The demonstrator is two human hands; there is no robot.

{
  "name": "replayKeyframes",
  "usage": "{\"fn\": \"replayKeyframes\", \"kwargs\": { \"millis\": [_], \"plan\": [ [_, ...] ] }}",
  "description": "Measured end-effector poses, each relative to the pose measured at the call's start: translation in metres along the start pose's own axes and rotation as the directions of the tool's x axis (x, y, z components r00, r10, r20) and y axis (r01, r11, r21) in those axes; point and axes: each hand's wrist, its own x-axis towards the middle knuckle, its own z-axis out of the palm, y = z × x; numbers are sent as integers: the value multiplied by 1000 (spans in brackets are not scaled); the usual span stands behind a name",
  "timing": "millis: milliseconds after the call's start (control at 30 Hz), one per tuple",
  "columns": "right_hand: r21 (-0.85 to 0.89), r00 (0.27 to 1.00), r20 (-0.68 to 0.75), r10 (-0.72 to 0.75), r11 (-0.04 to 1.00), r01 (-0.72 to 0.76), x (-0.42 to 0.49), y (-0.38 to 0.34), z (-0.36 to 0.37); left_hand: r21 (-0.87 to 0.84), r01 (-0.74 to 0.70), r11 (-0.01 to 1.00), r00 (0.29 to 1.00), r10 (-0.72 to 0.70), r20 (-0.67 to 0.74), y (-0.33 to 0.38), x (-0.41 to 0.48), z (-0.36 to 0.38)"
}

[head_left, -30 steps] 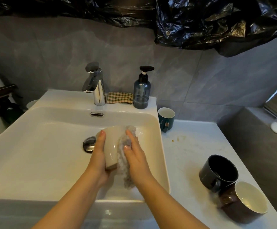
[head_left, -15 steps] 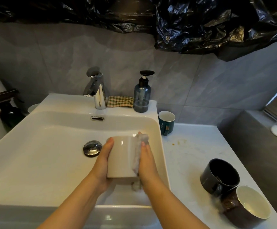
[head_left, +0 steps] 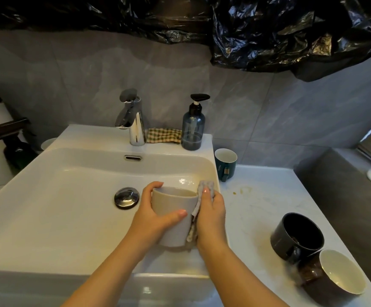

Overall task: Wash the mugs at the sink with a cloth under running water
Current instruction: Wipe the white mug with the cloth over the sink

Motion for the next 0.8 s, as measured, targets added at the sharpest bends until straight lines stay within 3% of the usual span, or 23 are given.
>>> {"fn": "replayKeyframes", "kwargs": {
  "millis": [167, 267, 367, 467, 533, 600, 700, 767, 800],
  "plan": [
    [-225, 982, 149, 116, 971, -81, 0, 7, 2, -202, 80, 976, 991, -101, -93, 0, 8, -8],
    [-430, 991, 131, 17, 902, 41, 1, 14, 4, -210, 88, 974, 981, -121, -150, -3, 10, -8],
    [-396, 964, 196, -178, 885, 244, -8, 9, 6, -229, 102, 968, 977, -141, -161, -3, 11, -9],
    [-307, 961, 124, -248, 911, 275, -12, 1, 2, -205, 77, 976, 993, -94, -72, -3, 10, -9],
    [-259, 984, 25, -179, 949, 179, -12, -2, -2, -152, 34, 988, 999, -38, -23, -1, 7, -8],
    [-145, 999, -36, 1, 989, -7, -3, 3, -4, -40, -42, 998, 999, 42, 5, -1, 2, -8],
    [-44, 935, 68, 349, 937, -346, 1, 1, 0, 127, -158, 979, 987, 155, 38, -2, -5, -10],
    [-55, 895, 156, 417, 909, -414, -2, 0, 2, 223, -191, 956, 981, 191, 23, -4, -5, -10],
    [-87, 923, 166, 347, 938, -337, -4, 1, 3, 235, -183, 955, 981, 191, -14, -5, -3, -9]
  ]
}}
